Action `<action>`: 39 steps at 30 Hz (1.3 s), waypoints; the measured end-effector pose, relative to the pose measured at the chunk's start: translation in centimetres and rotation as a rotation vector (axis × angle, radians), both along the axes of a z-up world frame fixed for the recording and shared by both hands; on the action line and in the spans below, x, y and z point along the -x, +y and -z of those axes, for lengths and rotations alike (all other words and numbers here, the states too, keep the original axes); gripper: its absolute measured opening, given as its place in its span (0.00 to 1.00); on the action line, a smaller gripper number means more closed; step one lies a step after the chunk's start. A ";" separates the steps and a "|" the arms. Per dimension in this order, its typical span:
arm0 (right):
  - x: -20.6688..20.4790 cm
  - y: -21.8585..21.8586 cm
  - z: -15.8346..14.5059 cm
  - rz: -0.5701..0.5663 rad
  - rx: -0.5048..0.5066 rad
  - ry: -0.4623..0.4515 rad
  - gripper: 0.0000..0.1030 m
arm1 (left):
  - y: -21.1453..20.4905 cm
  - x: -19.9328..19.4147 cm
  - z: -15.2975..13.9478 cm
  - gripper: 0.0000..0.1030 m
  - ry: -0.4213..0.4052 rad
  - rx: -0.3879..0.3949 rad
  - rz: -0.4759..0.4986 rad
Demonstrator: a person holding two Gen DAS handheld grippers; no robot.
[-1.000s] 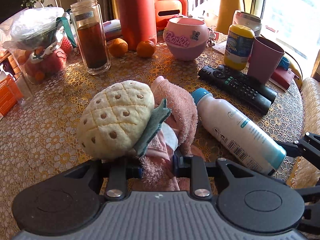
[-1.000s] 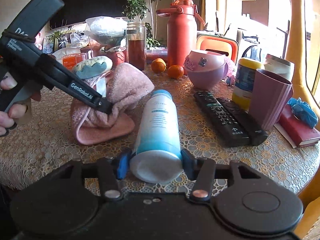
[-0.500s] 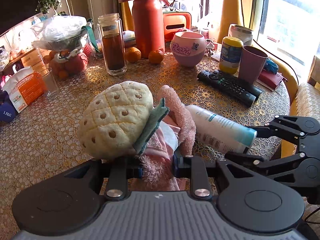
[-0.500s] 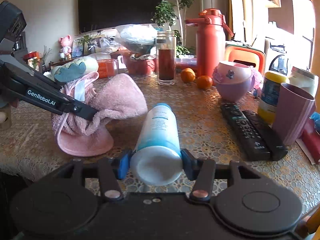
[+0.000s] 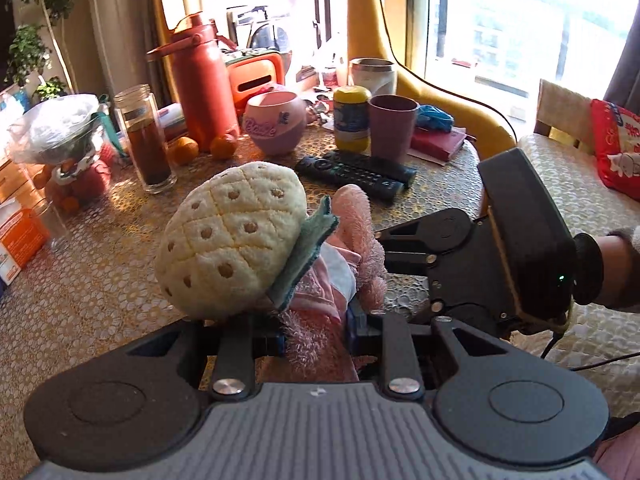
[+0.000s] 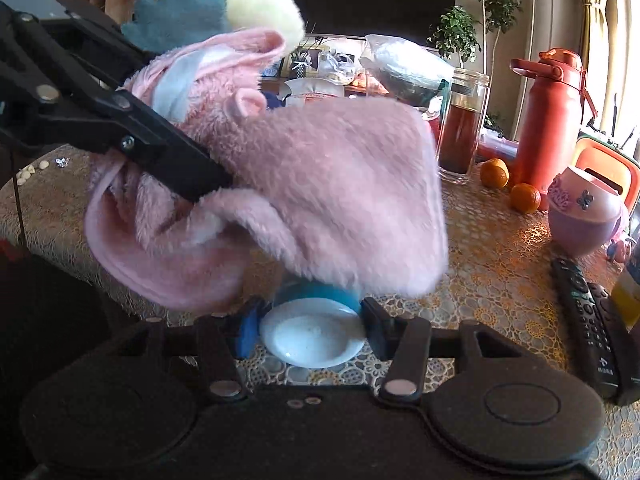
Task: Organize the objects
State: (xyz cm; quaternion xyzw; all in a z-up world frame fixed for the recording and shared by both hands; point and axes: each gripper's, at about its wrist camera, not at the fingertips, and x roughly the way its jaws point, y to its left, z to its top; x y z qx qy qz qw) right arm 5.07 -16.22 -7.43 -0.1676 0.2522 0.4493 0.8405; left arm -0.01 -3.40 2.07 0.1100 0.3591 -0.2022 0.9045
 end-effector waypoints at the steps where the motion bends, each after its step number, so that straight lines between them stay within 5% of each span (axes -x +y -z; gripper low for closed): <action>1: 0.0 -0.1 0.0 -0.006 0.005 -0.002 0.50 | -0.7 -0.4 0.4 0.24 0.007 -0.005 0.013; 7: -0.4 -0.4 0.3 -0.025 0.013 0.014 0.50 | -1.3 -3.6 3.2 0.24 0.063 -0.010 -0.002; 26: -1.0 -1.0 0.3 -0.018 -0.019 0.053 0.50 | 3.3 -8.9 3.5 0.24 0.046 -0.004 -0.132; 39: -1.0 -1.9 0.5 0.089 -0.079 0.073 0.51 | 6.7 -9.8 3.3 0.24 0.020 -0.021 -0.261</action>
